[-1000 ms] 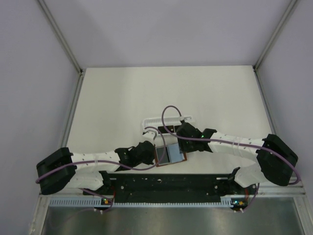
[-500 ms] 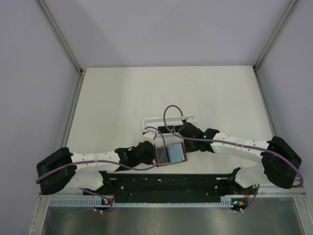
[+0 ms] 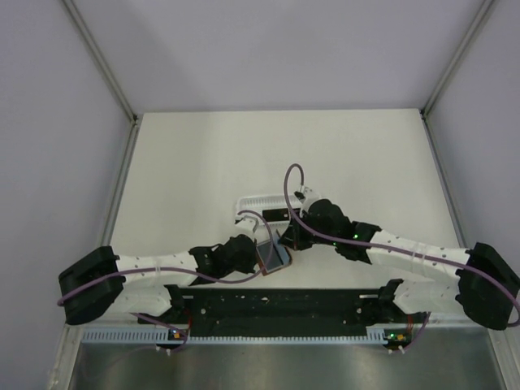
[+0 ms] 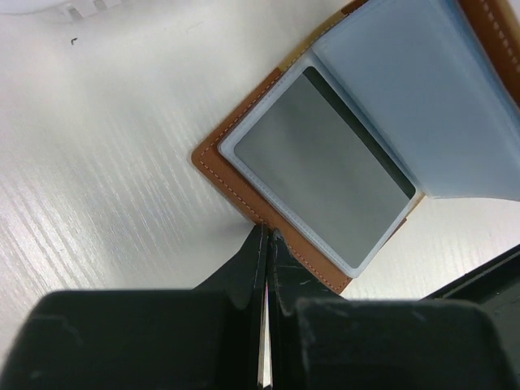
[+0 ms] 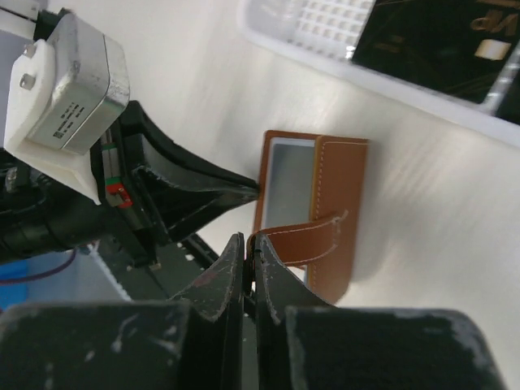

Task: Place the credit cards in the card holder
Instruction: Close the card holder at the center of the board.

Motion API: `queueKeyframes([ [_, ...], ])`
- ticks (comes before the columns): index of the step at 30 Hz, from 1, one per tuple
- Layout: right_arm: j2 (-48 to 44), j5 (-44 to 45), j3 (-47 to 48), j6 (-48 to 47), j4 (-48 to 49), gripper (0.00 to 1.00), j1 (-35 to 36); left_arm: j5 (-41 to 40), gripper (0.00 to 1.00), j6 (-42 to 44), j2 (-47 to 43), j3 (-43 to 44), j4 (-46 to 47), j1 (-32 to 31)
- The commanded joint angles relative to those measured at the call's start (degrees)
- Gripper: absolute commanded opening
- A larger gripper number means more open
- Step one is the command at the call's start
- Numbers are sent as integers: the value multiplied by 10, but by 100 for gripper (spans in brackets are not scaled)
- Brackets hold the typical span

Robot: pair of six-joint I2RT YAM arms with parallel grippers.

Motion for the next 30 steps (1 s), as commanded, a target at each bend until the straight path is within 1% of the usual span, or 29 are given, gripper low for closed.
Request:
queueKeyframes([
  [1,56,-132,-33,55,170,0,8,-6,0,-32,-41,-28,49,3],
  [5,108,-209,-58,107,289,0,8,-19,0,-62,-87,-67,62,4],
  [8,146,-243,-67,128,351,0,8,-35,0,-88,-128,-90,54,4],
  [14,210,-263,-63,135,391,0,8,-81,0,-97,-217,-101,-1,5],
  [19,271,-267,-56,135,406,0,9,-102,0,-84,-252,-88,-32,5],
  [20,282,-271,-54,135,411,4,8,-102,0,-83,-256,-84,-37,5],
  [22,300,-285,-49,135,415,20,8,-107,0,-79,-258,-77,-45,5],
  [23,309,-290,-48,138,421,29,9,-109,0,-79,-258,-74,-50,5],
  [24,313,-295,-47,138,425,36,8,-113,0,-79,-259,-70,-54,5],
  [25,313,-299,-45,138,425,41,8,-117,0,-79,-260,-68,-58,5],
  [27,300,-304,-40,138,419,46,8,-124,0,-77,-264,-62,-61,4],
  [30,270,-302,-29,121,383,56,8,-131,0,-76,-265,-57,-66,4],
])
